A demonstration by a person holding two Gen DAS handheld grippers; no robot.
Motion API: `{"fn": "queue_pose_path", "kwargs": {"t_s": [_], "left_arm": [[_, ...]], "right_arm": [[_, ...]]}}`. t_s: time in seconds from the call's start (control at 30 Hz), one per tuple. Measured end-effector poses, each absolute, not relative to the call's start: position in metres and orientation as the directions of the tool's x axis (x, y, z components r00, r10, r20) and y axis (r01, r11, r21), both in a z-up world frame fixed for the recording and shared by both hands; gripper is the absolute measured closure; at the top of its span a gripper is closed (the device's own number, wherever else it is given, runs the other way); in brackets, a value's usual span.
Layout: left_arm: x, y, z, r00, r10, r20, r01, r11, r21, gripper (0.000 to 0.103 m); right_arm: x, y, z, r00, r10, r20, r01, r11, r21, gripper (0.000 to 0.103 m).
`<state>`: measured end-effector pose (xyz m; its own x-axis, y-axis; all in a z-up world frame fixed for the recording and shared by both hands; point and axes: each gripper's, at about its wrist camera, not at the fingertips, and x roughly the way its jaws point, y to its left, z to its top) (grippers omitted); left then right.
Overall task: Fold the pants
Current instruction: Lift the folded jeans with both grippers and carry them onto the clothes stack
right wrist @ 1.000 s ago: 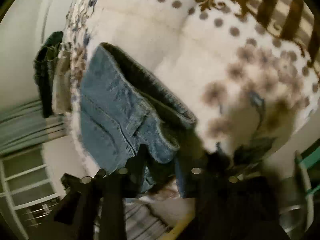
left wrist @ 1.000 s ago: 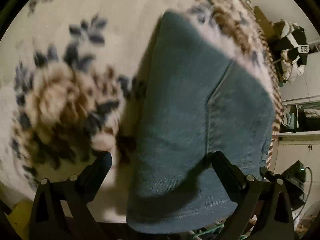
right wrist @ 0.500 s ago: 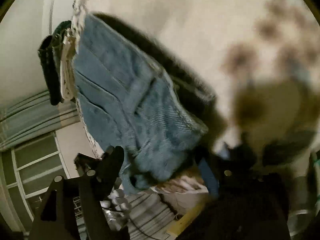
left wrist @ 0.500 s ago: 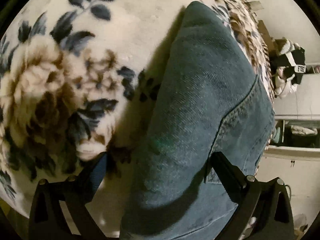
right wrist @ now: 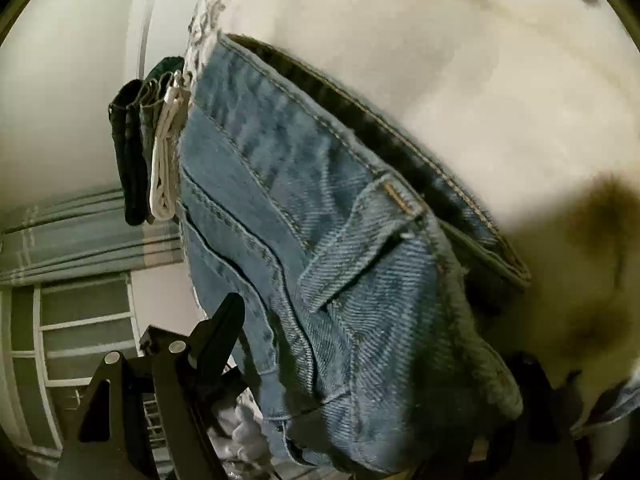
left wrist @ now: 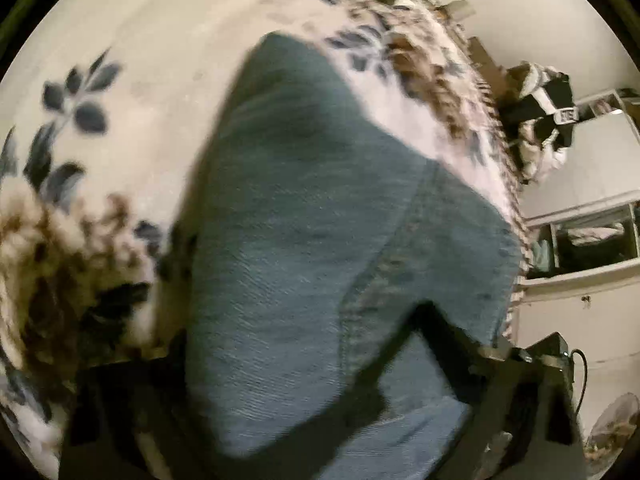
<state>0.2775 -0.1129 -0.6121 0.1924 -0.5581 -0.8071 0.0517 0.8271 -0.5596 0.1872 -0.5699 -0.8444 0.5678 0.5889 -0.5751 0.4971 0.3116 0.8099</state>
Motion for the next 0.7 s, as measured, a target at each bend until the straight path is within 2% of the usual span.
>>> {"fn": "queue_pose_path", "kwargs": {"t_s": [0.03, 0.07, 0.1, 0.13, 0.2, 0.3, 0.53, 0.7], "left_arm": [[0.276, -0.113, -0.609, 0.202, -0.559, -0.804, 0.049, 0.826, -0.562, 0.024], [0.274, -0.112, -0.606, 0.216, -0.563, -0.798, 0.04, 0.821, -0.569, 0.034], [0.273, -0.111, -0.603, 0.227, -0.568, -0.791, 0.03, 0.816, -0.577, 0.044], [0.272, -0.109, -0.6, 0.235, -0.578, -0.782, 0.024, 0.808, -0.589, 0.048], [0.272, -0.107, -0.598, 0.249, -0.587, -0.77, 0.025, 0.799, -0.601, 0.065], [0.266, -0.101, -0.592, 0.253, -0.604, -0.756, 0.015, 0.784, -0.621, 0.073], [0.257, -0.101, -0.533, 0.264, -0.619, -0.739, 0.07, 0.777, -0.626, 0.078], [0.252, -0.092, -0.472, 0.277, -0.623, -0.731, 0.071, 0.772, -0.632, 0.078]], "right_arm": [[0.187, -0.568, -0.841, 0.562, 0.566, -0.603, 0.509, 0.338, 0.792, 0.054], [0.187, -0.569, -0.837, 0.561, 0.55, -0.619, 0.519, 0.349, 0.78, 0.06], [0.185, -0.568, -0.832, 0.568, 0.54, -0.621, 0.52, 0.35, 0.779, 0.062], [0.184, -0.567, -0.827, 0.577, 0.53, -0.621, 0.515, 0.355, 0.781, 0.065], [0.184, -0.566, -0.818, 0.585, 0.518, -0.624, 0.515, 0.357, 0.779, 0.069], [0.183, -0.566, -0.808, 0.583, 0.502, -0.639, 0.53, 0.362, 0.767, 0.071], [0.177, -0.568, -0.752, 0.584, 0.521, -0.622, 0.489, 0.385, 0.782, 0.073], [0.177, -0.562, -0.684, 0.582, 0.547, -0.602, 0.439, 0.412, 0.799, 0.074]]}}
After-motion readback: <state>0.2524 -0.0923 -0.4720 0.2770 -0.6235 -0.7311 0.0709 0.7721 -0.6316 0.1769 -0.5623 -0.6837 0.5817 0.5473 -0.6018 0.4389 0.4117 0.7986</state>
